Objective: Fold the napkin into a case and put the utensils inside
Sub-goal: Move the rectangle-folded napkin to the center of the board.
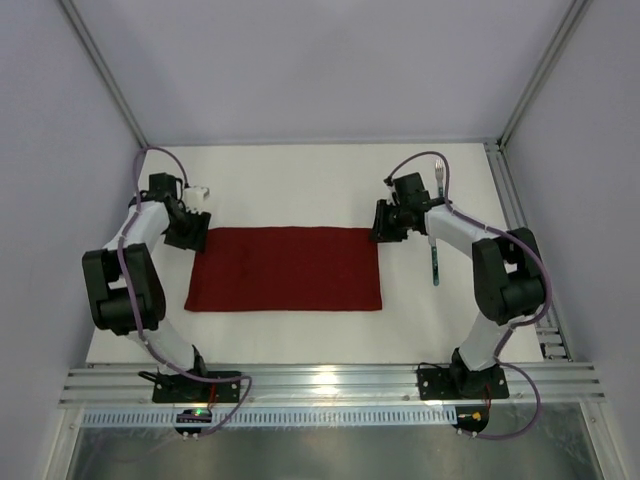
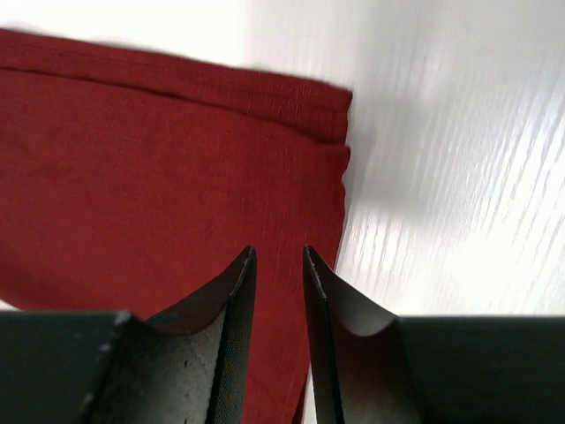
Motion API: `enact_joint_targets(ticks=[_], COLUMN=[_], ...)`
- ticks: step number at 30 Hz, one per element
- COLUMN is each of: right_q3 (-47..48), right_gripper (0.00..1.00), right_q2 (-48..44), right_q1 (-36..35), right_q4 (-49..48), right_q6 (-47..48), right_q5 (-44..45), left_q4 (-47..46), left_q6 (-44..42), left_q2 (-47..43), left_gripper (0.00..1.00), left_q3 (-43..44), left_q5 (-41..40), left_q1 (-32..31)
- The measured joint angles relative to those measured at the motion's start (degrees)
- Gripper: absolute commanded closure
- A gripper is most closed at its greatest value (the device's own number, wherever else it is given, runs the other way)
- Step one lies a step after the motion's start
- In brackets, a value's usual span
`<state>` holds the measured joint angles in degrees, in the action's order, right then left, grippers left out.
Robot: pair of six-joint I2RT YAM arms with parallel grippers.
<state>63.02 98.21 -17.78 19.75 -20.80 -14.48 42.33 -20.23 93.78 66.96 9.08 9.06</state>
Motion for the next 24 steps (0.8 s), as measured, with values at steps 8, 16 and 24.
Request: enact_joint_targets(ticks=[8,16,24], right_q3=[7.32,7.87,8.15], right_gripper=[0.68,0.68,0.85], right_q2=[7.48,10.49,12.74], right_q1=[0.74,1.42,1.60], right_q4=[1.77,1.55,-0.13], right_q6=[4.74,5.97,6.60], right_q5=[1.11,1.25,0.17], left_q4=[-5.05,-7.65,-9.81], left_q6=[4.70,8.87,10.43], left_q2=[14.67,20.00,20.28], left_gripper=[0.41,0.47,0.61], left_q3=[9.16,12.74,12.76], left_q5=[-0.61,-1.03,-0.42], left_q1=[0.39,0.39,0.44])
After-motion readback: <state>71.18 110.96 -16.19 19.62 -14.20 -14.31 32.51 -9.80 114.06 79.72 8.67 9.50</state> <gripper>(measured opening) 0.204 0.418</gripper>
